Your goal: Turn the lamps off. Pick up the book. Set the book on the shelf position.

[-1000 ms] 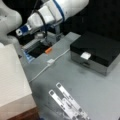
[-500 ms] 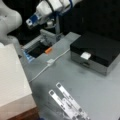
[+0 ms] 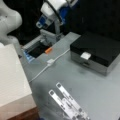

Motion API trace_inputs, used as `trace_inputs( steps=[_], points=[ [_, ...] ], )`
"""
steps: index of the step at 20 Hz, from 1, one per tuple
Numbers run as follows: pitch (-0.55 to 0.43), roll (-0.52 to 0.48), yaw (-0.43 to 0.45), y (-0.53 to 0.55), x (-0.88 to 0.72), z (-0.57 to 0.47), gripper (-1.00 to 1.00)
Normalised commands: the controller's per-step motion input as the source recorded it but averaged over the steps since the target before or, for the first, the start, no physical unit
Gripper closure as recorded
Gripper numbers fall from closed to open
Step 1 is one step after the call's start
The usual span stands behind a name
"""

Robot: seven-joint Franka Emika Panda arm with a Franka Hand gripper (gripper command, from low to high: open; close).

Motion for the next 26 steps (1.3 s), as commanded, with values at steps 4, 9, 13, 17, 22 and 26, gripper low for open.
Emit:
trace_inputs(
  steps=[4, 9, 13, 17, 22, 26],
  points=[
    [-0.204, 0.515, -0.327, 0.18, 0.27, -0.09, -1.0],
    [-0.294, 0.598, -0.282, 0.07, 0.15, -0.16, -1.0],
    [-0.399, 0.621, -0.225, -0.01, -0.04, -0.24, -1.0],
    [-0.464, 0.514, -0.151, -0.08, -0.18, -0.3, -1.0],
    [-0.414, 0.337, -0.064, -0.02, -0.28, -0.24, -1.0],
    [-0.357, 0.153, -0.065, 0.11, -0.27, -0.19, -1.0]
  ],
)
